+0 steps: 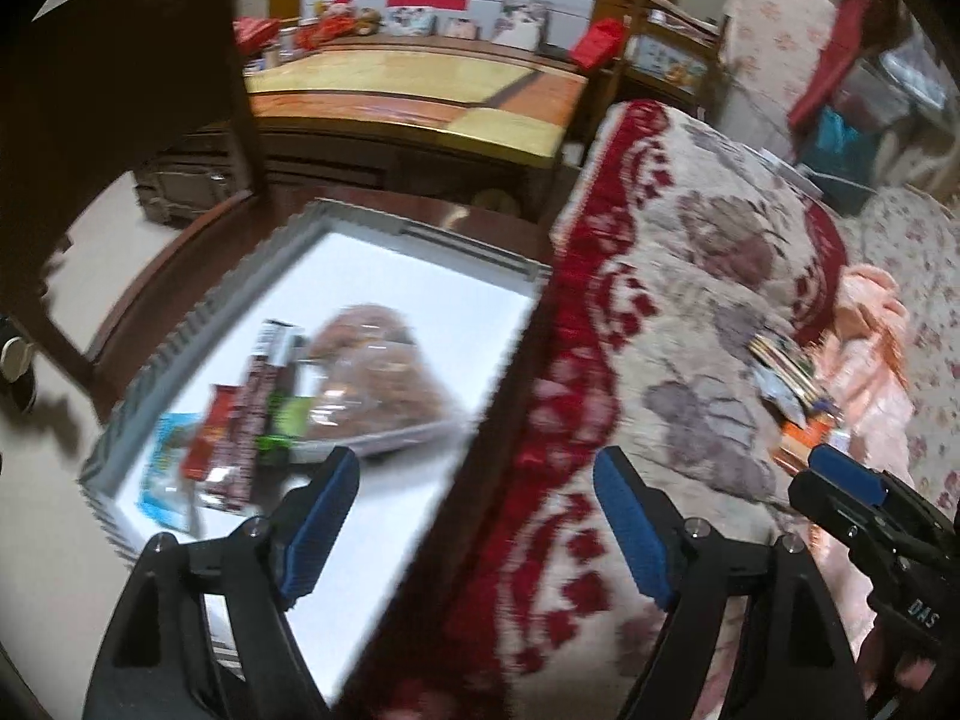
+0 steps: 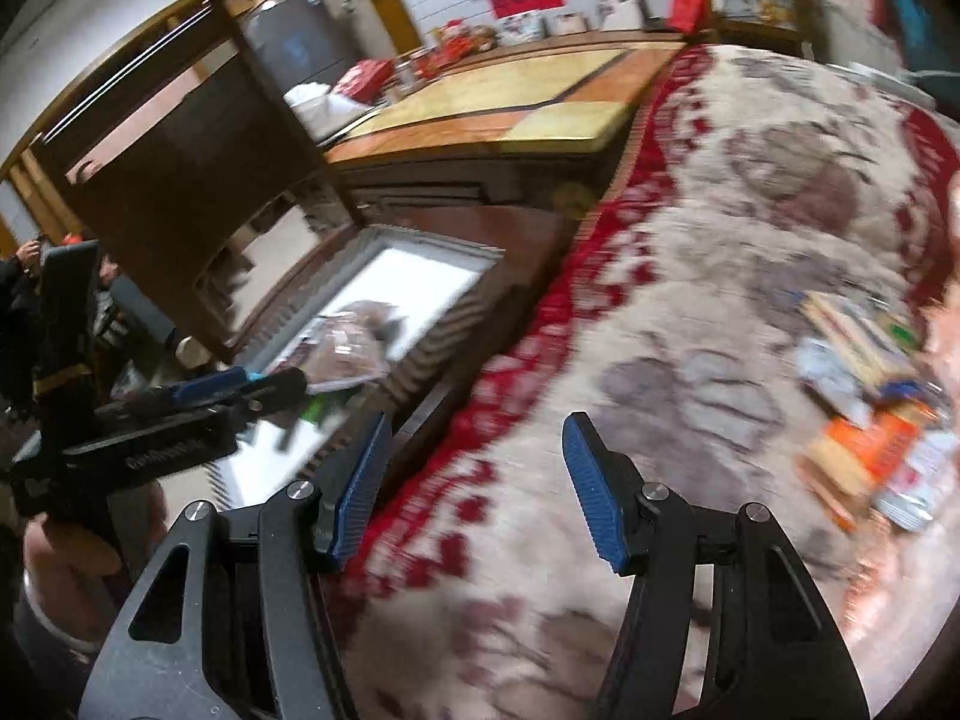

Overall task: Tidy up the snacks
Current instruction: 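Move both grippers back over the snacks on the blanket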

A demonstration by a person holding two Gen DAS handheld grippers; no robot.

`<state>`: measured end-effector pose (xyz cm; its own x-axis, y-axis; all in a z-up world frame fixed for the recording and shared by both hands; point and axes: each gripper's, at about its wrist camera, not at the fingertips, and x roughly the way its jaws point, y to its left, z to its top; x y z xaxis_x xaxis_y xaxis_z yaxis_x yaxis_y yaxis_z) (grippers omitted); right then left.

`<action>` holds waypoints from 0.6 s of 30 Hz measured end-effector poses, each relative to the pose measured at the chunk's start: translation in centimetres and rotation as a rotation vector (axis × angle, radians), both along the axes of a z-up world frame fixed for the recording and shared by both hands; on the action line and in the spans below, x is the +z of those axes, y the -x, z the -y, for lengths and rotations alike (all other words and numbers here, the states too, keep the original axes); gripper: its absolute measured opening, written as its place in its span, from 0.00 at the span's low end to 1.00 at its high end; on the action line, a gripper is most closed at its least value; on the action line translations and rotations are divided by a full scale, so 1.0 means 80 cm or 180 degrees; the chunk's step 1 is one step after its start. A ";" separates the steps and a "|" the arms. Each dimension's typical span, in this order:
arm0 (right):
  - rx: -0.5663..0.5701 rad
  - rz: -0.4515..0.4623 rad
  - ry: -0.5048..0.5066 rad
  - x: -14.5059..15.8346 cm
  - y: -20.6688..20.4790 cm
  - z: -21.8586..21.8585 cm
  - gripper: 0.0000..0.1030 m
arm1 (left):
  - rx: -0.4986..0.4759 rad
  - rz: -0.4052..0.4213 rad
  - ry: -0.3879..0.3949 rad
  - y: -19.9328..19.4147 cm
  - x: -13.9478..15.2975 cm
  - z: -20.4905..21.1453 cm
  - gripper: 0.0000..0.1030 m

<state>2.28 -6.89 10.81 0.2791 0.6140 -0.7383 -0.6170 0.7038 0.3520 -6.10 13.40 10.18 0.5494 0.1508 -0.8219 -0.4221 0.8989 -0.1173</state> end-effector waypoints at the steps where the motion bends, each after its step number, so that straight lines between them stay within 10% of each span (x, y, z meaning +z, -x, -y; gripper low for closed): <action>1: -0.0060 0.0013 0.0028 -0.002 -0.003 0.015 0.58 | -0.0046 -0.0007 0.0025 -0.005 -0.001 0.008 0.81; 18: -0.1097 -0.0301 0.0356 -0.056 -0.065 0.215 0.58 | -0.1142 -0.0193 0.0325 -0.114 -0.038 0.169 0.81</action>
